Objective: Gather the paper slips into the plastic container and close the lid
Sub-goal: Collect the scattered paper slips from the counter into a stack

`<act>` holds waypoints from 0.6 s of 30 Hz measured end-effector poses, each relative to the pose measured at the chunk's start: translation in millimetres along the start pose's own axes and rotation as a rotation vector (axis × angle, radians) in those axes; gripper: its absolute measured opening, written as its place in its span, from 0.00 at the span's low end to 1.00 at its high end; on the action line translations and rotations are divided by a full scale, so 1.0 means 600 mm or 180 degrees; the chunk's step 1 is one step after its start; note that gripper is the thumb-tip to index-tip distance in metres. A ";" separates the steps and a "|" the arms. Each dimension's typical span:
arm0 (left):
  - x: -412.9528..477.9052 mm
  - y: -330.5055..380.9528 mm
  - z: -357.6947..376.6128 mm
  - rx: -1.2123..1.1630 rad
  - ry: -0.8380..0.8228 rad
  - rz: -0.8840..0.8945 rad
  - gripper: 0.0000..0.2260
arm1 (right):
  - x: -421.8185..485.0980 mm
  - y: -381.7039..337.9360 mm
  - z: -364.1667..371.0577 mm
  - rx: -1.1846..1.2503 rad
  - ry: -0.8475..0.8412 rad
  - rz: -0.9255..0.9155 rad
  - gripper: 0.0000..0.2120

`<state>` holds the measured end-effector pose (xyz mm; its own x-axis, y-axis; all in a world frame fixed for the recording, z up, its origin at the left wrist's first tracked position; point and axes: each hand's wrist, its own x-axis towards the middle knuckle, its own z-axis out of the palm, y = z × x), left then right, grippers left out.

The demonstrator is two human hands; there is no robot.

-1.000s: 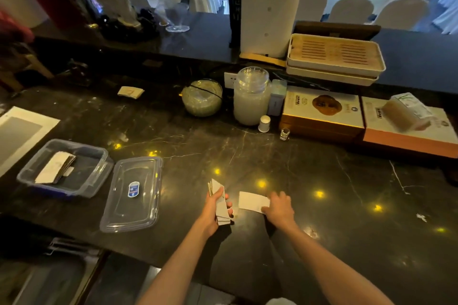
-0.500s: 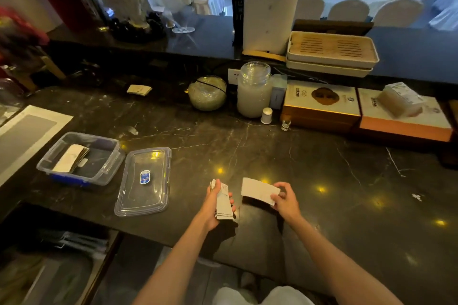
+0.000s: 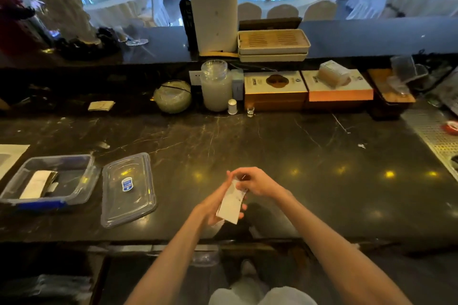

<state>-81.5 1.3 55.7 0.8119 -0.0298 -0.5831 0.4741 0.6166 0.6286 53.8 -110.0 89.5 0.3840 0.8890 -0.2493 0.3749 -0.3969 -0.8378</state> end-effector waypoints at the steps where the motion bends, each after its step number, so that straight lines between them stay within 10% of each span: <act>1: -0.012 -0.007 -0.005 0.0037 0.0009 0.0026 0.36 | -0.007 -0.003 0.015 -0.0014 0.0050 0.0035 0.16; 9: -0.112 -0.048 -0.052 -0.0350 0.0118 0.0177 0.36 | -0.040 -0.068 0.144 -0.0740 0.0757 0.0066 0.27; 18: -0.260 -0.049 -0.170 -0.0785 0.0936 0.0637 0.37 | 0.014 -0.185 0.291 0.0108 0.0109 -0.0139 0.17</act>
<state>-256.7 67.9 75.8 0.7310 0.3128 -0.6064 0.1924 0.7581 0.6231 -131.6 -18.5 95.7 0.3969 0.8967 -0.1960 0.3632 -0.3495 -0.8637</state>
